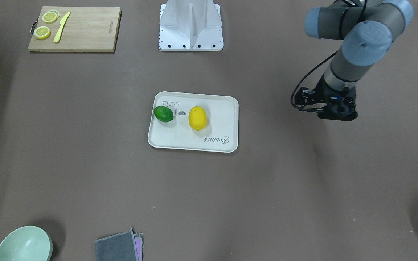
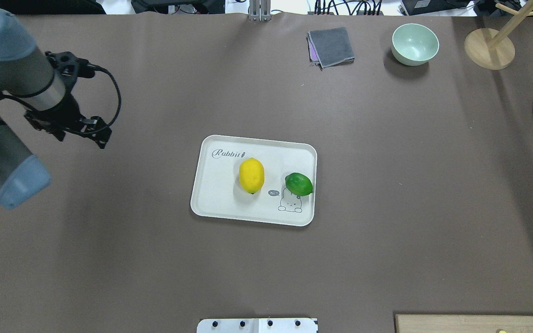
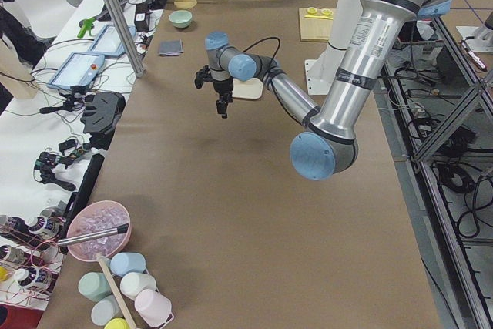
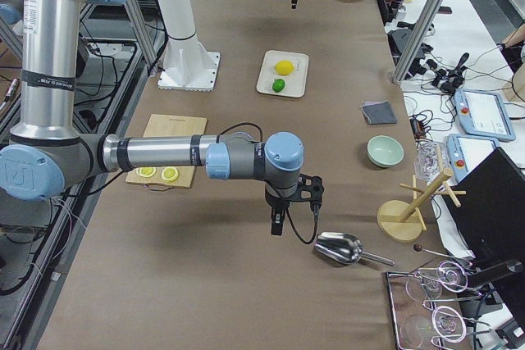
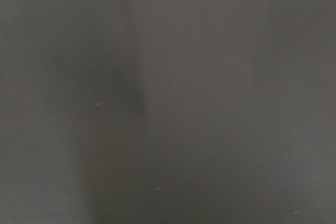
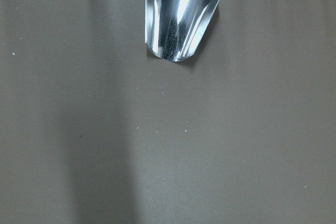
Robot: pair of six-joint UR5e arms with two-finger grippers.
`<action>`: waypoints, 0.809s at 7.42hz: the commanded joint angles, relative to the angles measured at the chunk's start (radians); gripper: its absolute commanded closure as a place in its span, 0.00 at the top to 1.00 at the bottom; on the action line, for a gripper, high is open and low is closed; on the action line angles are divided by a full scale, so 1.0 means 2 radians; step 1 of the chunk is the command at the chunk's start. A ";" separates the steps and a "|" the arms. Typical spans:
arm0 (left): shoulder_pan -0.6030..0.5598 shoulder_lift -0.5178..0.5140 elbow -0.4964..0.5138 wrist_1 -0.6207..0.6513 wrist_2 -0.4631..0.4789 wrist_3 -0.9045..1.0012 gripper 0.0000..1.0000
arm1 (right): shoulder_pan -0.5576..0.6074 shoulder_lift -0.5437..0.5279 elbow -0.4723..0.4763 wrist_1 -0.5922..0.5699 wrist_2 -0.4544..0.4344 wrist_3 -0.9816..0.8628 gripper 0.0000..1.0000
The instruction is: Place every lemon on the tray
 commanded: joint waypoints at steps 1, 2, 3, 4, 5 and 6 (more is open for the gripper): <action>-0.058 0.100 -0.008 -0.041 -0.003 0.076 0.98 | 0.005 -0.001 0.001 -0.007 -0.003 -0.005 0.99; -0.084 0.147 0.010 -0.095 -0.033 0.106 0.98 | 0.005 -0.001 0.001 -0.007 -0.003 -0.005 0.99; -0.122 0.169 0.042 -0.131 -0.059 0.149 0.98 | 0.005 -0.001 0.002 -0.007 -0.002 -0.005 0.99; -0.160 0.171 0.059 -0.123 -0.080 0.192 0.98 | 0.007 -0.003 0.000 -0.007 -0.002 -0.005 0.99; -0.190 0.186 0.069 -0.122 -0.096 0.240 0.98 | 0.007 -0.005 0.000 -0.007 -0.002 -0.005 0.99; -0.218 0.207 0.077 -0.122 -0.107 0.288 0.98 | 0.006 -0.004 -0.002 -0.007 -0.002 -0.005 0.99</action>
